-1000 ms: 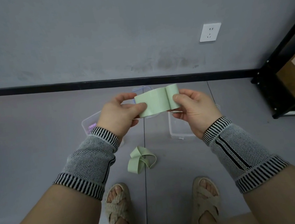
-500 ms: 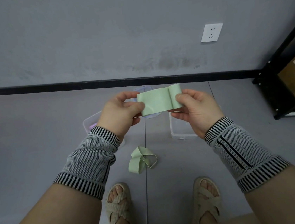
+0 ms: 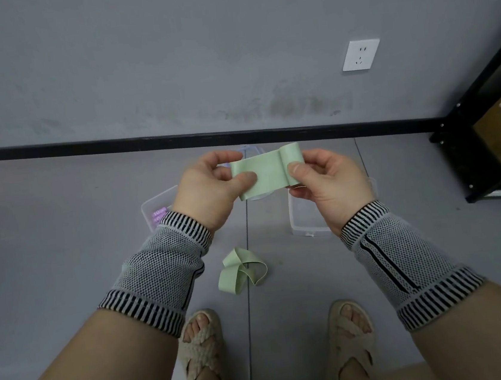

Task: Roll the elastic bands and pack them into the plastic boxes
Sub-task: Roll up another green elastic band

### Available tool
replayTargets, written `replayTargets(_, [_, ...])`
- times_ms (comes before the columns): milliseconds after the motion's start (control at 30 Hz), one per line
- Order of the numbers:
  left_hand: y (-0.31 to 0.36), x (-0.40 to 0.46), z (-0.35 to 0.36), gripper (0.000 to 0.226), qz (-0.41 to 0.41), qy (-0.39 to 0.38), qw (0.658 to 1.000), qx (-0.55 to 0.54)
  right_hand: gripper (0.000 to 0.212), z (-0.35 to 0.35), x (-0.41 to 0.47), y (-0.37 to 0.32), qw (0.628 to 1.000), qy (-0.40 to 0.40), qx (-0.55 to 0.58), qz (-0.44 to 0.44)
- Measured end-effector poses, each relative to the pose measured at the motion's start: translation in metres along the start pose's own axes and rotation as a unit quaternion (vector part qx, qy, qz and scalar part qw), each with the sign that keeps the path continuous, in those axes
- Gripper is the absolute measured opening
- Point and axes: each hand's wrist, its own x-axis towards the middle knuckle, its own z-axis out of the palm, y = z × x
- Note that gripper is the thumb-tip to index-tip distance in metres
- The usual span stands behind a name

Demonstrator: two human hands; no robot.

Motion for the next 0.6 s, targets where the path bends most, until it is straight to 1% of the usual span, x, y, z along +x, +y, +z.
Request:
replayTargets(100, [0.004, -0.004, 0.005, 0.027, 0.028, -0.003, 1.0, -0.012, 0.012, 0.005, 0.0, 0.0, 0.999, 0.021, -0.033, -0.02])
replayTargets(233, [0.007, -0.009, 0.011, 0.027, 0.059, -0.042, 0.997, -0.034, 0.022, 0.009, -0.001, 0.0, 0.993, 0.049, -0.094, -0.046])
replayTargets(333, [0.007, -0.009, 0.013, 0.029, 0.069, -0.063, 0.994, -0.05, 0.026, 0.012, -0.003, -0.001, 0.994, 0.053, -0.086, -0.047])
replayTargets(500, [0.006, -0.008, 0.015, 0.03, 0.044, -0.039, 0.992, -0.11, 0.024, 0.015, -0.008, -0.002, 0.998, 0.038, -0.04, -0.044])
replayTargets(600, [0.006, -0.007, 0.018, 0.032, 0.016, -0.031, 0.988, -0.148, 0.025, 0.017, -0.009, -0.002, 0.996, 0.047, -0.056, -0.057])
